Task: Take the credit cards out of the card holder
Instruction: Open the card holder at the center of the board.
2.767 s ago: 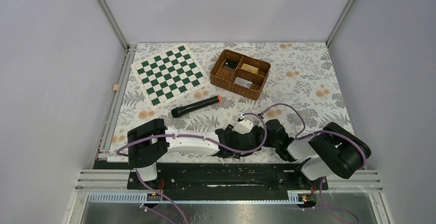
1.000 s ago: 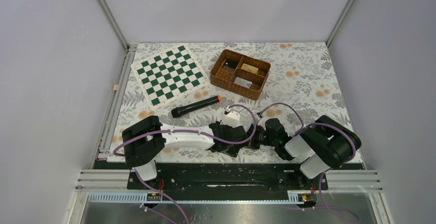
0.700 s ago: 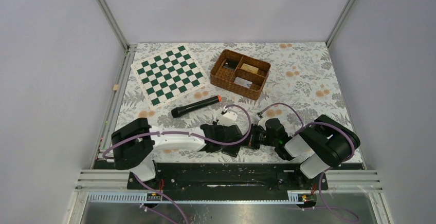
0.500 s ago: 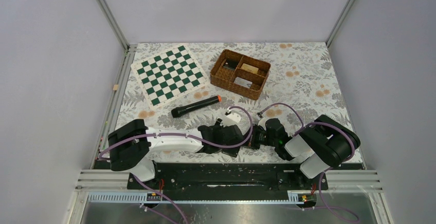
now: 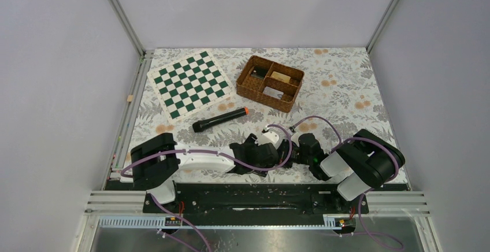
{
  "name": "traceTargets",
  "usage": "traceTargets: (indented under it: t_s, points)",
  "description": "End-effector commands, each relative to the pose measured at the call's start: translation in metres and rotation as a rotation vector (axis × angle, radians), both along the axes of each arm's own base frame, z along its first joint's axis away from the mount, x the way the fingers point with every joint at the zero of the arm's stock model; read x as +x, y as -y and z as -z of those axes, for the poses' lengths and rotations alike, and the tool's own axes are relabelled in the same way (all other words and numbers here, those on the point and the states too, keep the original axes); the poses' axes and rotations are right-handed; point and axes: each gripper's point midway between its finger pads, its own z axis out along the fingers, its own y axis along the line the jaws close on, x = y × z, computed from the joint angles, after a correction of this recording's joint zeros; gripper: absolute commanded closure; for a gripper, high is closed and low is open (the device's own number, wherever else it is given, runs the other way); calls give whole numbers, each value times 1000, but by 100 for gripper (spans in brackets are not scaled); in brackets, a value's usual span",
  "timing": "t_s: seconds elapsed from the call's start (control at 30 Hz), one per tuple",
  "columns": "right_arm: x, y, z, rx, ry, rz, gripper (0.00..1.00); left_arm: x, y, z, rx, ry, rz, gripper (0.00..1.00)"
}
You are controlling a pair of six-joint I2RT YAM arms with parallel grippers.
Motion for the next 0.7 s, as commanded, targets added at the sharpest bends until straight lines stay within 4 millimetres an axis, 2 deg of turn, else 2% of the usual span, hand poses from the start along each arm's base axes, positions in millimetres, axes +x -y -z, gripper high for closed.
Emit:
traceTargets:
  t_s: [0.0,0.07,0.3,0.37,0.47,0.67]
  points:
    - [-19,30,48,-185,-109,35,92,-4,21,2,-71,-26,17,38]
    - [-18,30,48,-182,-110,35,93,-2,19,4,-61,-18,1,38]
    - [-19,31,48,-180,-109,35,92,-2,2,27,1,-41,-56,43]
    - [-19,31,47,-181,-109,34,92,1,-6,30,15,-35,-98,53]
    - [-19,31,48,-183,-110,34,92,7,-21,30,45,-14,-154,75]
    - [-20,33,49,-189,-119,35,92,15,-44,31,69,0,-228,94]
